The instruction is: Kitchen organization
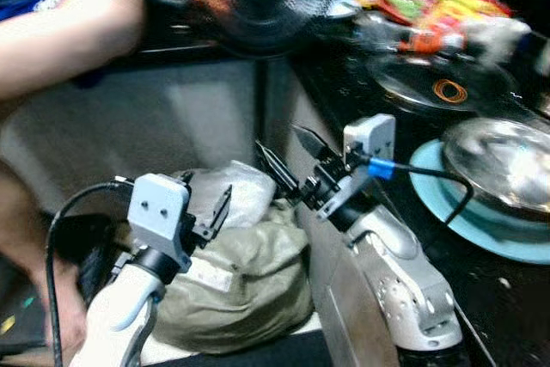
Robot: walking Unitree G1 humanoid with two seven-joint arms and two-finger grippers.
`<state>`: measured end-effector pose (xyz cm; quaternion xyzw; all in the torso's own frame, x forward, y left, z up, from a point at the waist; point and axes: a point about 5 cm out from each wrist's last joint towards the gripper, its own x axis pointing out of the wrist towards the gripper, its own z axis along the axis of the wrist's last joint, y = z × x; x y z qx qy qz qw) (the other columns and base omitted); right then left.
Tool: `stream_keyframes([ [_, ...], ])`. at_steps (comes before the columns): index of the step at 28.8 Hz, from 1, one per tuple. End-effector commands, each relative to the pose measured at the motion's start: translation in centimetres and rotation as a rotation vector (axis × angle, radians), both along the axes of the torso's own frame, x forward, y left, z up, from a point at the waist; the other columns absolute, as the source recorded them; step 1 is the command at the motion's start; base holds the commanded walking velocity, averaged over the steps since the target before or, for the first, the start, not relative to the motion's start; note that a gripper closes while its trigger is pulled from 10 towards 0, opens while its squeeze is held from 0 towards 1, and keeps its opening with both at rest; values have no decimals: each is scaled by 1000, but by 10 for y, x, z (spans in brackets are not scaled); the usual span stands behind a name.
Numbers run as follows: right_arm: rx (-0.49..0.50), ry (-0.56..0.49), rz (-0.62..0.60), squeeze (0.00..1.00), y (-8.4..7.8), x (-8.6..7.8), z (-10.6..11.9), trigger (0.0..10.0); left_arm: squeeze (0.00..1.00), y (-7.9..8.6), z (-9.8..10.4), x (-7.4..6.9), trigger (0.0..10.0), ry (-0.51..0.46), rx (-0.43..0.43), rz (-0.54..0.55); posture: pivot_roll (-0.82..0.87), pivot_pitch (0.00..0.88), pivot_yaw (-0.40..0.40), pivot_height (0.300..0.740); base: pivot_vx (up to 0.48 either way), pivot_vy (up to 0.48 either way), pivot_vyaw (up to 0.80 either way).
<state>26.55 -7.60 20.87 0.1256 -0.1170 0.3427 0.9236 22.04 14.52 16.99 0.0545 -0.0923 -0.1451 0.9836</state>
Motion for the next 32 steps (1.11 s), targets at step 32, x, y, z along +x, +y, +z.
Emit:
stream_keyframes([
  [32,-270,-223,-244,0,-44,10,37,10000,0,2,-2,-2,10000,7,5,-3,57,0,-7,740,0,0,-550],
])
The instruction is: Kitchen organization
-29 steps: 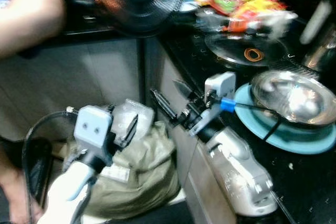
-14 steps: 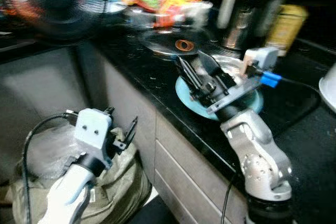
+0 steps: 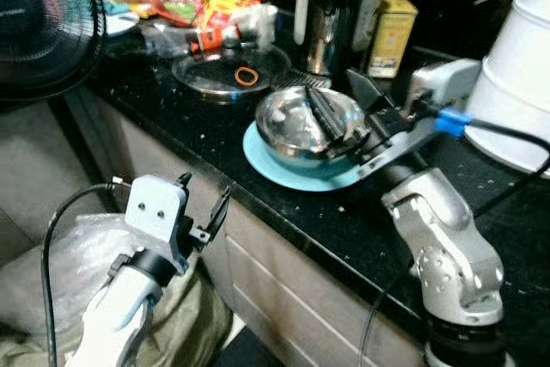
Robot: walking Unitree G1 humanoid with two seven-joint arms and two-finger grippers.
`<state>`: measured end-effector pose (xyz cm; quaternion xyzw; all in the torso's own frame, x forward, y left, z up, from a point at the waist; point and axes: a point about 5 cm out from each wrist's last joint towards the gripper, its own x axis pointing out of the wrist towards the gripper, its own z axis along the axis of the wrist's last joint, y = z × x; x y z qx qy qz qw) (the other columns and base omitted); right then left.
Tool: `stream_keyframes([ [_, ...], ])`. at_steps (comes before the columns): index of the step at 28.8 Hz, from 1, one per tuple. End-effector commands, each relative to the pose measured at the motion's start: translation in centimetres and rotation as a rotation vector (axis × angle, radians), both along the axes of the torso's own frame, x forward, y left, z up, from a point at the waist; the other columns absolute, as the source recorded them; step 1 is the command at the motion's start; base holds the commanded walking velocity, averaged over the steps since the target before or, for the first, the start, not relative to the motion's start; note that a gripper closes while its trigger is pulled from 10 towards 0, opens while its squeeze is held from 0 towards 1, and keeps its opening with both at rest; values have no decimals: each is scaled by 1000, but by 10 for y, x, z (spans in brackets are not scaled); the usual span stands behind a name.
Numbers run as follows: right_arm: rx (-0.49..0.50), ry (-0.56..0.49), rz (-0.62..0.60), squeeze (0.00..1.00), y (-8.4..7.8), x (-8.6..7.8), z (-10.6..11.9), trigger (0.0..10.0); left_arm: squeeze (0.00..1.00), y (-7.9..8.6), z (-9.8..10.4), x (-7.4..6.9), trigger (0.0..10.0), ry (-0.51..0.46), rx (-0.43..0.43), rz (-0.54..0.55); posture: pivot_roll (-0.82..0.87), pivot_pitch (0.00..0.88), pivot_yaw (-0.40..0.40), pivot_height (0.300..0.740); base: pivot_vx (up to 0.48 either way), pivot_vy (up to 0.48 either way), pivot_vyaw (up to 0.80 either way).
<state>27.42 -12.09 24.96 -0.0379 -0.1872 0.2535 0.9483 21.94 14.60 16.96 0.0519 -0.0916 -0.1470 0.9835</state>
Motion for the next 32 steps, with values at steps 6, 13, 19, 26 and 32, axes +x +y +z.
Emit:
stream_keyframes([
  [6,-285,-28,-71,0,3,4,-22,10000,0,1,-1,-1,10000,0,10,3,58,0,-8,740,0,0,0],
  [13,-378,-28,-142,0,-3,7,-34,10000,0,1,0,-2,10000,-1,11,4,61,0,-10,740,0,0,0],
  [19,-356,14,-183,0,-14,8,-40,10000,0,1,-1,-2,10000,1,12,3,55,0,-7,740,0,0,0],
  [26,-260,104,-220,0,-18,10,-52,10000,0,0,-1,-1,10000,1,12,2,56,0,-6,740,0,0,0],
  [32,-217,145,-238,0,-23,11,-59,0,0,1,-1,-1,10000,2,12,3,58,0,-7,740,0,0,0],
])
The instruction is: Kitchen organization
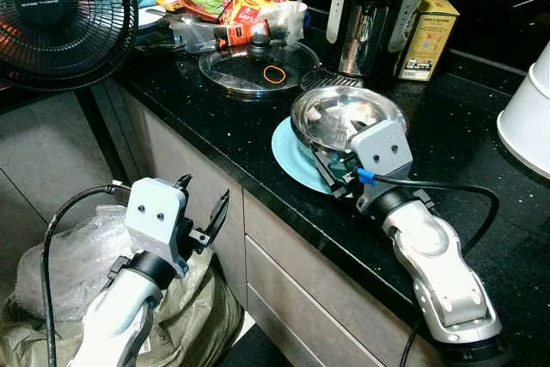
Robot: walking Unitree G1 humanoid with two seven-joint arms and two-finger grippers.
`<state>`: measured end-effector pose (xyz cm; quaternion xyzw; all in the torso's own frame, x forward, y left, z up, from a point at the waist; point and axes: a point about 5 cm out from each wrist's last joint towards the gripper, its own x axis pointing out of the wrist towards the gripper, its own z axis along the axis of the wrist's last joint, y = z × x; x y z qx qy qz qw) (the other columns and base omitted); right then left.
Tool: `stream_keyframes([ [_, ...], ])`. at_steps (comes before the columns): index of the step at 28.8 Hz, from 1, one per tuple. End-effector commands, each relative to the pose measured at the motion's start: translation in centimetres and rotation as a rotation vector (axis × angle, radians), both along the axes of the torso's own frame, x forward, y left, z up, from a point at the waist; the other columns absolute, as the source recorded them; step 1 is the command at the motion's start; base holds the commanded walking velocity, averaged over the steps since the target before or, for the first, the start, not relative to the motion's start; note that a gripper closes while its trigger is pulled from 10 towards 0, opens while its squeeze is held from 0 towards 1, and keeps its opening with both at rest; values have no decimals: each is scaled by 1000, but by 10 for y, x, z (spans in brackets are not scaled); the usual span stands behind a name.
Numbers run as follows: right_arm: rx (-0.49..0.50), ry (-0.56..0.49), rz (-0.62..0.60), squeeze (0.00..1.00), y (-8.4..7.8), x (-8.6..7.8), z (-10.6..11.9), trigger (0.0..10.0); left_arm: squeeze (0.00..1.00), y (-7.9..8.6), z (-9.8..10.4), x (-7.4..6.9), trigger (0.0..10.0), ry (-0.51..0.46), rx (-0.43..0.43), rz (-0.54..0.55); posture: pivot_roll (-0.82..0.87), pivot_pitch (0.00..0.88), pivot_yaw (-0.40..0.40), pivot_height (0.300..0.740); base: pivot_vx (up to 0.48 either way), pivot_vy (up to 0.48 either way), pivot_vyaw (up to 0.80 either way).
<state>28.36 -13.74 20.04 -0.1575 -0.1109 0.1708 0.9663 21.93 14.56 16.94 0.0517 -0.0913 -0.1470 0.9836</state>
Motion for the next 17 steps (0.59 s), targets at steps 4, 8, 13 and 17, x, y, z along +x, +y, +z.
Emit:
stream_keyframes([
  [4,89,77,-37,0,-10,2,-12,0,0,1,-1,0,10000,3,12,3,58,0,-7,740,0,0,0],
  [8,111,84,-24,0,-8,1,-13,10000,0,1,-1,0,10000,5,12,2,57,0,-6,740,0,0,0],
  [13,124,81,-6,0,-5,1,-12,10000,0,2,-2,0,10000,6,12,2,57,0,-6,740,0,0,0],
  [17,126,76,-3,0,-6,2,-11,10000,0,1,-2,0,10000,7,12,1,58,0,-7,740,0,0,0],
])
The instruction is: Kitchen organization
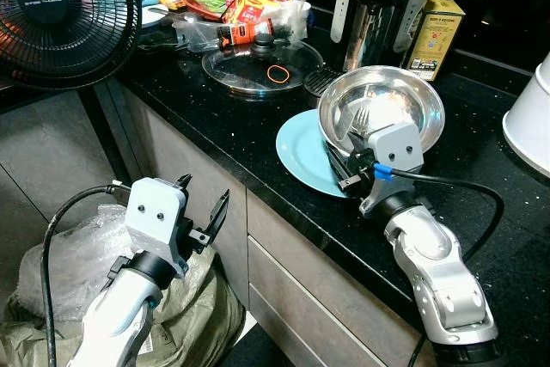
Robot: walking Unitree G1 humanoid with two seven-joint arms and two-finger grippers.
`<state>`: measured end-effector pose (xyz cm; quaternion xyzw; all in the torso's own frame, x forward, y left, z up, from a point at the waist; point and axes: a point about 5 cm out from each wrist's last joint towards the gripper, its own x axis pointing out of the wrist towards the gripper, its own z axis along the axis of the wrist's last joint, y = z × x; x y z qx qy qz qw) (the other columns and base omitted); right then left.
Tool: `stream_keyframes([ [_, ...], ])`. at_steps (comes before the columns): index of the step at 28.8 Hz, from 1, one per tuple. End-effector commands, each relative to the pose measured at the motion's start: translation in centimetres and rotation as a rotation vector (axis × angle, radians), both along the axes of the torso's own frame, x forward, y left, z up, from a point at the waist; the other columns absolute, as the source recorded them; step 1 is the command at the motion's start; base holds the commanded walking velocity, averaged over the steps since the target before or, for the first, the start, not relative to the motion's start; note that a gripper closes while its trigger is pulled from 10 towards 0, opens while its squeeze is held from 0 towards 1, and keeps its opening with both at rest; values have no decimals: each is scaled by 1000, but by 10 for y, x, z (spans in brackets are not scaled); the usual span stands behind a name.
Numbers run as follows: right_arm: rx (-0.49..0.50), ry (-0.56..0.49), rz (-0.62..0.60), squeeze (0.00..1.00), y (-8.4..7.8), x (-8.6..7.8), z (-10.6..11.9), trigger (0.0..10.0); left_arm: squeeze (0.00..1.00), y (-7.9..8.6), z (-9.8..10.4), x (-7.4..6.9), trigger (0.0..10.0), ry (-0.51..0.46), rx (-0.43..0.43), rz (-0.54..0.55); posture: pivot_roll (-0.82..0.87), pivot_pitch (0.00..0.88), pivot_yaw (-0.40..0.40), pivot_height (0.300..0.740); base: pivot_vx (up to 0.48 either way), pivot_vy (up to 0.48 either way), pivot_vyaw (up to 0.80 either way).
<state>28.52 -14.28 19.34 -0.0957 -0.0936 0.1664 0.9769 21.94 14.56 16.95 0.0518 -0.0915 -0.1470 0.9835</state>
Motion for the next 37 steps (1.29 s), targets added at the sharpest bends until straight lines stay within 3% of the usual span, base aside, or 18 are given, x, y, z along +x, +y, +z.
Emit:
stream_keyframes([
  [1,10,18,3,0,0,0,-3,10000,0,1,-2,0,10000,7,12,1,58,0,-8,740,0,0,0],
  [6,18,10,8,0,0,0,-2,10000,0,1,-2,0,10000,7,12,3,58,0,-8,740,0,0,0],
  [7,18,9,8,0,0,1,-2,7843,0,1,-2,0,10000,7,12,3,58,0,-8,740,0,0,0],
  [8,18,9,8,0,0,1,-2,5020,0,1,-2,0,10000,7,12,3,58,0,-8,740,0,0,0],
  [9,19,7,8,0,0,1,-2,4549,0,1,-2,0,10000,7,12,3,58,0,-8,740,0,0,0],
  [10,20,4,7,0,0,1,-1,1843,0,1,-2,0,10000,7,12,3,58,0,-8,740,0,0,0],
  [11,22,2,6,0,0,1,0,980,0,1,-2,0,10000,7,12,2,58,0,-8,740,0,0,0],
  [12,22,2,6,0,0,1,0,980,0,1,-2,0,10000,7,12,2,58,0,-8,740,0,0,0],
  [13,26,-4,4,0,-1,1,1,2118,0,1,-2,0,10000,7,12,3,58,0,-8,740,0,0,0],
  [16,33,-9,3,0,-1,1,3,1922,0,1,-2,0,10000,6,12,3,58,0,-8,740,0,0,0],
  [25,63,-23,-1,0,-1,3,8,3216,0,1,-2,0,10000,7,13,3,58,0,-7,740,0,0,0],
  [30,91,-25,-6,0,-2,3,10,3137,0,1,-2,1,10000,7,13,3,58,0,-8,740,0,0,0],
  [33,180,-21,-23,0,-6,5,14,3176,0,1,-2,0,10000,6,13,4,59,0,-9,740,0,0,0],
  [37,305,-17,-43,0,-12,7,19,2471,0,1,-2,0,10000,7,13,4,60,0,-9,740,0,0,0],
])
